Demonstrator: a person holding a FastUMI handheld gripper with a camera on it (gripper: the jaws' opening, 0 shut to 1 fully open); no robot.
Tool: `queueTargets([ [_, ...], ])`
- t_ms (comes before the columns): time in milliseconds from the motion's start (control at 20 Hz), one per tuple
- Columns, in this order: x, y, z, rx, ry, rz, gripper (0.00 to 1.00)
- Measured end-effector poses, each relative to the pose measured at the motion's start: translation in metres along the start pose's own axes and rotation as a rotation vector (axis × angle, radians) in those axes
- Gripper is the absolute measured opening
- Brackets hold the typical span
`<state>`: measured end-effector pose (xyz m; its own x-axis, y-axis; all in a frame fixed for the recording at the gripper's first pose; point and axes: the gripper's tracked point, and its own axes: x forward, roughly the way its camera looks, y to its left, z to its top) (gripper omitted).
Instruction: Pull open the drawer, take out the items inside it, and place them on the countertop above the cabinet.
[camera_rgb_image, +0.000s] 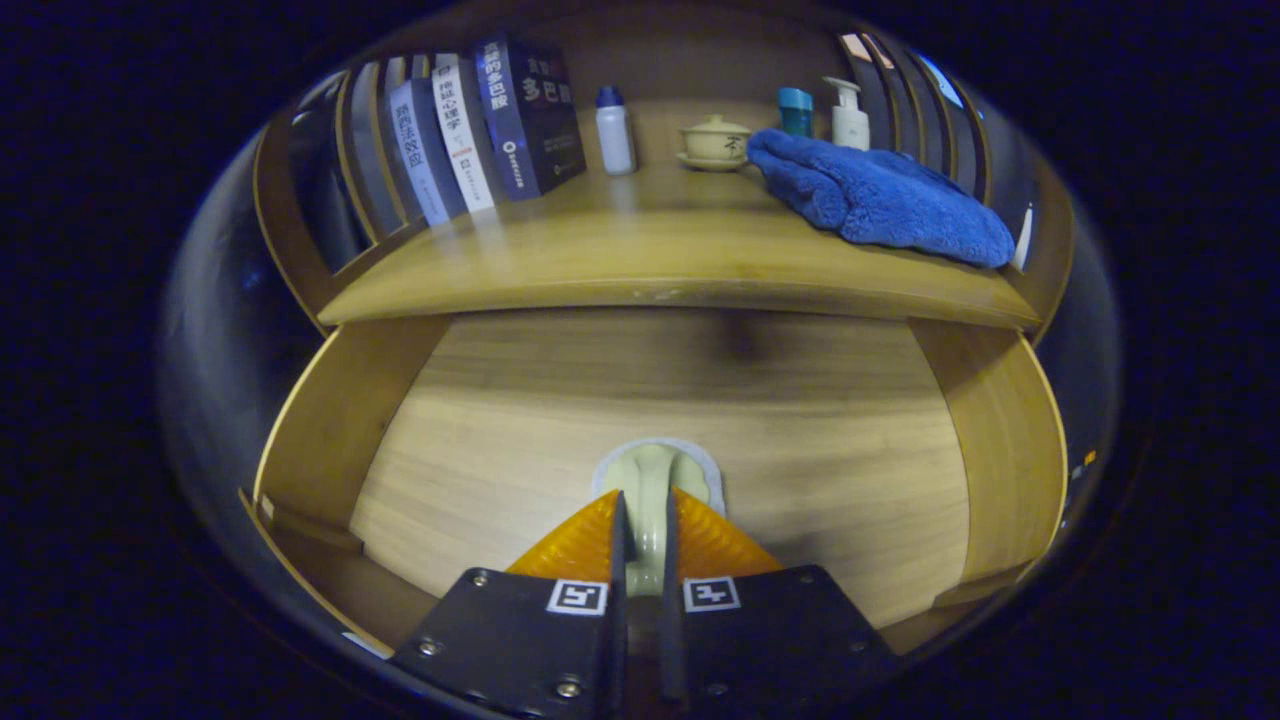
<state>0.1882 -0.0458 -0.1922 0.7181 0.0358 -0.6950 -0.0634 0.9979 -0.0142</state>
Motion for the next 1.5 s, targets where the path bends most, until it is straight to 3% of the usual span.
queueTargets([
  [250, -0.029, 0.011, 0.026, -0.054, -0.175, 0.023, 0.13],
  [550, -0.097, 0.030, 0.058, -0.119, -0.434, 0.028, 0.13],
  [1050, -0.198, 0.037, 0.079, -0.165, -0.717, 0.017, 0.13],
  [1300, -0.198, 0.036, 0.109, -0.170, -0.762, -0.006, 0.13],
  [1500, -0.165, 0.034, 0.138, -0.156, -0.730, -0.023, 0.13],
])
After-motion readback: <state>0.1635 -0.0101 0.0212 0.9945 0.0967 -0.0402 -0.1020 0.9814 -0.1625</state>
